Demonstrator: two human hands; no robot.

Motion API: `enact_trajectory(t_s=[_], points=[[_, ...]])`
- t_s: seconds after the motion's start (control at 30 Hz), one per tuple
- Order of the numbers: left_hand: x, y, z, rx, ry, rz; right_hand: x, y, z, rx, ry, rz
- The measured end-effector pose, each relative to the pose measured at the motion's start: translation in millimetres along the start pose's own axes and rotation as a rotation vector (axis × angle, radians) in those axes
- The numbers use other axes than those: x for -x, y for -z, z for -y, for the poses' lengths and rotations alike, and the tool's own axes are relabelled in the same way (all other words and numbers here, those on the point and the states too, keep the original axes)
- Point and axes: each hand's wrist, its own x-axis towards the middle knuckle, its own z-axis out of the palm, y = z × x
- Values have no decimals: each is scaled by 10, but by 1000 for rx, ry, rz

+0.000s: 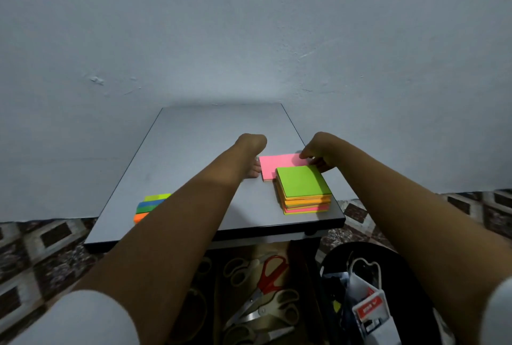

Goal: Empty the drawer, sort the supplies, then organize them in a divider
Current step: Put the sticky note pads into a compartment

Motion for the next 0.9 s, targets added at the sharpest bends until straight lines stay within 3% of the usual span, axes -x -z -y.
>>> enact_trajectory(t_s=[0.1,0.23,0.4,0.53,0.7,0.9], points=[[-41,30,19,90,31,-2,-51,-29,-17,-85,-32,-11],[-134,63,106,211,38,-52,-61,-72,-26,-212,58,-64],[-105,116,46,383,-157,-124,88,-12,91,-414,311,-141],[-42,288,-79,386,-287,-158,273,126,265,-522,467,-144],[425,531,-136,482,-322,-13,605,235,368,-578,507,-100],[1005,758,272,505,-240,68,1195,39,98,-669,431,47]])
